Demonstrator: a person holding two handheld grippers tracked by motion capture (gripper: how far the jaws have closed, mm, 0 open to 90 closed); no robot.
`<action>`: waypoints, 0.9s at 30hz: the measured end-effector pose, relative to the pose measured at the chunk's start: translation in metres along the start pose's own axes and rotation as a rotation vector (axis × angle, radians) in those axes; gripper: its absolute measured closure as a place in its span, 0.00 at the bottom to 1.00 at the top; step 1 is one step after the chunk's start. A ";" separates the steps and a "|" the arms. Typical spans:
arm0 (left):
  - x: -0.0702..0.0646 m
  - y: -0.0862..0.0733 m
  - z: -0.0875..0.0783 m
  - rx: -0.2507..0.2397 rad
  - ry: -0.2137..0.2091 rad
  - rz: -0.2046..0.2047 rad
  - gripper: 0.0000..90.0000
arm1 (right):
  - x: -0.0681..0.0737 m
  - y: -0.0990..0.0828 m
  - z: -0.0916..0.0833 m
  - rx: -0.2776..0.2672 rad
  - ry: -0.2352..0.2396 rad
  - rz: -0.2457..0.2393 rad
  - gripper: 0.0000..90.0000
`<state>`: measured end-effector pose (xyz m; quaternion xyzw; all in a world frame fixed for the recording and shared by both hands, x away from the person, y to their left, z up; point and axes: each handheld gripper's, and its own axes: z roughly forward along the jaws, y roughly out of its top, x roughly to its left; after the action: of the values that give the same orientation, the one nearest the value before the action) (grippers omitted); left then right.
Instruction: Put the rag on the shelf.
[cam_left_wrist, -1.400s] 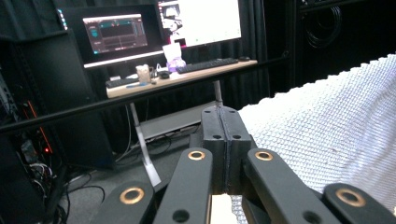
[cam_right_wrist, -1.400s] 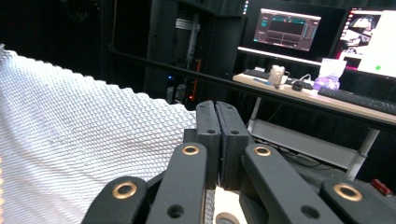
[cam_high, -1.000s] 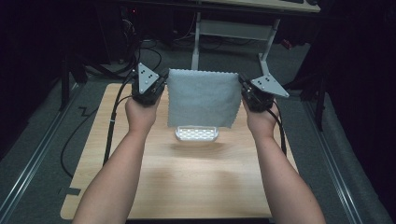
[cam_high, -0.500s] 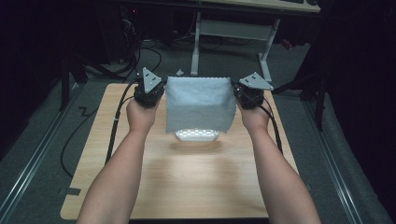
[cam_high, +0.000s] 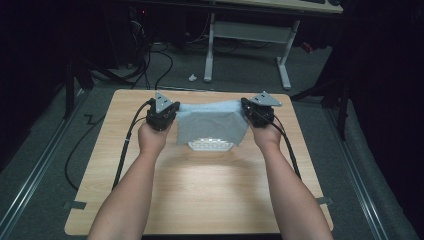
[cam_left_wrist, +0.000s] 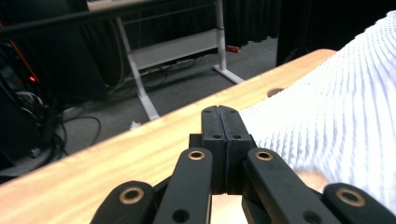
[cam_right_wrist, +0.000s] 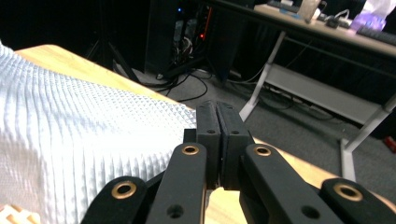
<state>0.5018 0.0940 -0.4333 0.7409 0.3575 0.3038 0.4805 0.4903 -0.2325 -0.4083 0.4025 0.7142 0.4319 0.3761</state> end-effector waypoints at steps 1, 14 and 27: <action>-0.002 -0.003 0.001 0.017 0.003 0.005 1.00 | 0.001 -0.004 0.000 0.004 0.001 0.004 1.00; -0.015 -0.033 0.006 0.038 -0.036 -0.048 1.00 | 0.007 -0.033 0.000 0.023 0.034 0.067 1.00; -0.019 -0.049 0.004 0.068 -0.047 -0.053 1.00 | 0.012 -0.054 0.003 0.066 0.022 0.076 0.99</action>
<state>0.4821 0.0901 -0.4823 0.7540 0.3757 0.2612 0.4712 0.4747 -0.2366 -0.4613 0.4365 0.7164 0.4266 0.3380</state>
